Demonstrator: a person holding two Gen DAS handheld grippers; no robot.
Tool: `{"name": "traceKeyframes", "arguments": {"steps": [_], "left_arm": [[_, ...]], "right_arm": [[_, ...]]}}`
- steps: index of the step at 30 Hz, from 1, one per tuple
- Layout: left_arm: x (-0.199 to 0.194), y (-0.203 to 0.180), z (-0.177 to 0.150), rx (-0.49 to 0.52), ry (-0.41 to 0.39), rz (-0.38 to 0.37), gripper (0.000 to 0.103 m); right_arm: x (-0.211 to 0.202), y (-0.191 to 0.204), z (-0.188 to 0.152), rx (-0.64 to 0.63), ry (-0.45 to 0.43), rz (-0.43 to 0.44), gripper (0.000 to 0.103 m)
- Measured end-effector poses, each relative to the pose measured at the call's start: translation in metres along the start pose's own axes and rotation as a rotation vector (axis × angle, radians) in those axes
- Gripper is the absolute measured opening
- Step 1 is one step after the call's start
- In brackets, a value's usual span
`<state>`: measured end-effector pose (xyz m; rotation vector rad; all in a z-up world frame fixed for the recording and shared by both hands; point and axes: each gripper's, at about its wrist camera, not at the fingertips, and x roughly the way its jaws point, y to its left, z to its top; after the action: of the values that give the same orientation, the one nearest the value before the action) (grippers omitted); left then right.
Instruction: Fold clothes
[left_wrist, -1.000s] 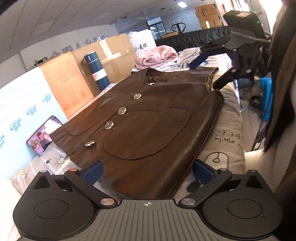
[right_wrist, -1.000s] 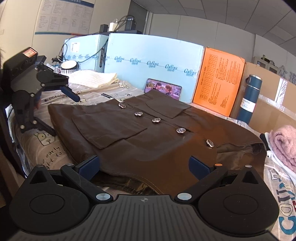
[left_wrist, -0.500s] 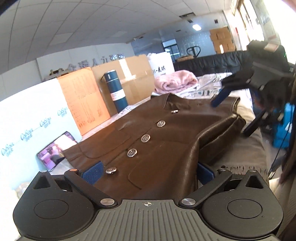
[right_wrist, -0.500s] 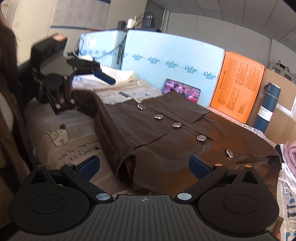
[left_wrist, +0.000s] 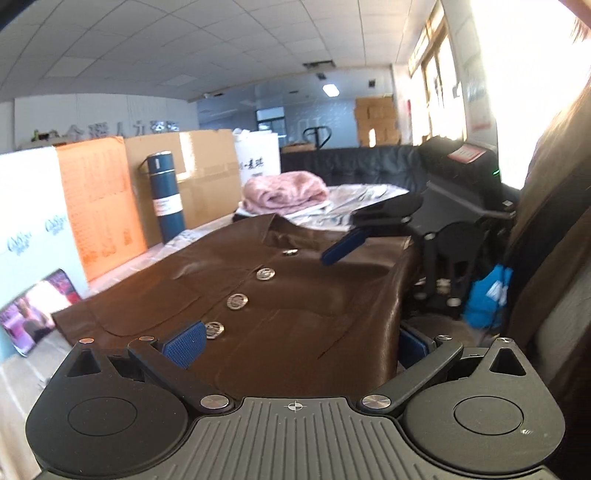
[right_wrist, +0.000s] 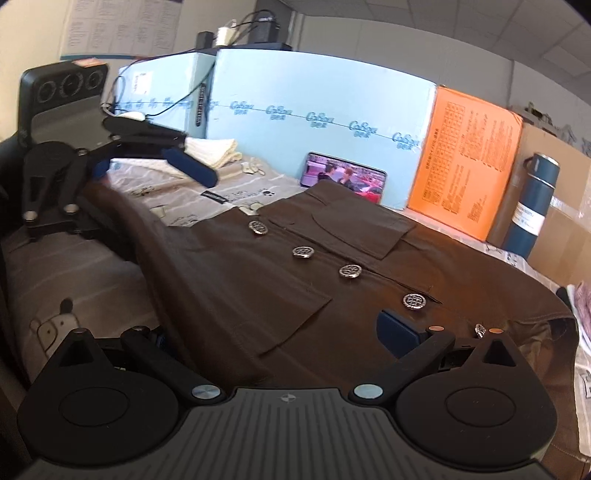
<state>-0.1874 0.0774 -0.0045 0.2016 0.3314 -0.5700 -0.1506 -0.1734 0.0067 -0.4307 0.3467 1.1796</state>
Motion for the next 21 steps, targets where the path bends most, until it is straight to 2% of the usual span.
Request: {"name": "traceKeyframes", "arguments": {"steps": [6,9,11,16,18,21], "left_arm": [[-0.023,0.001,0.000,-0.016,-0.081,-0.118,0.103],[-0.030,0.000,0.002,-0.006,-0.117,-0.128,0.103],[-0.021,-0.005,0.001,0.030,-0.061,-0.056,0.103],[0.014,-0.016,-0.013,0.182,0.120,0.197,0.103],[0.019,-0.013,-0.016,0.186,0.142,0.236,0.103],[0.016,-0.007,-0.014,0.158,0.110,0.243,0.103]], "right_arm": [[0.003,-0.017,0.009,0.101,0.000,-0.014,0.103],[0.004,-0.023,0.011,0.143,-0.003,-0.020,0.103],[0.004,-0.026,0.013,0.174,-0.006,-0.022,0.103],[-0.001,-0.030,0.016,0.206,-0.025,-0.002,0.103],[-0.003,-0.028,0.014,0.195,-0.021,-0.003,0.103],[-0.005,-0.022,0.010,0.160,-0.003,-0.007,0.103]]}}
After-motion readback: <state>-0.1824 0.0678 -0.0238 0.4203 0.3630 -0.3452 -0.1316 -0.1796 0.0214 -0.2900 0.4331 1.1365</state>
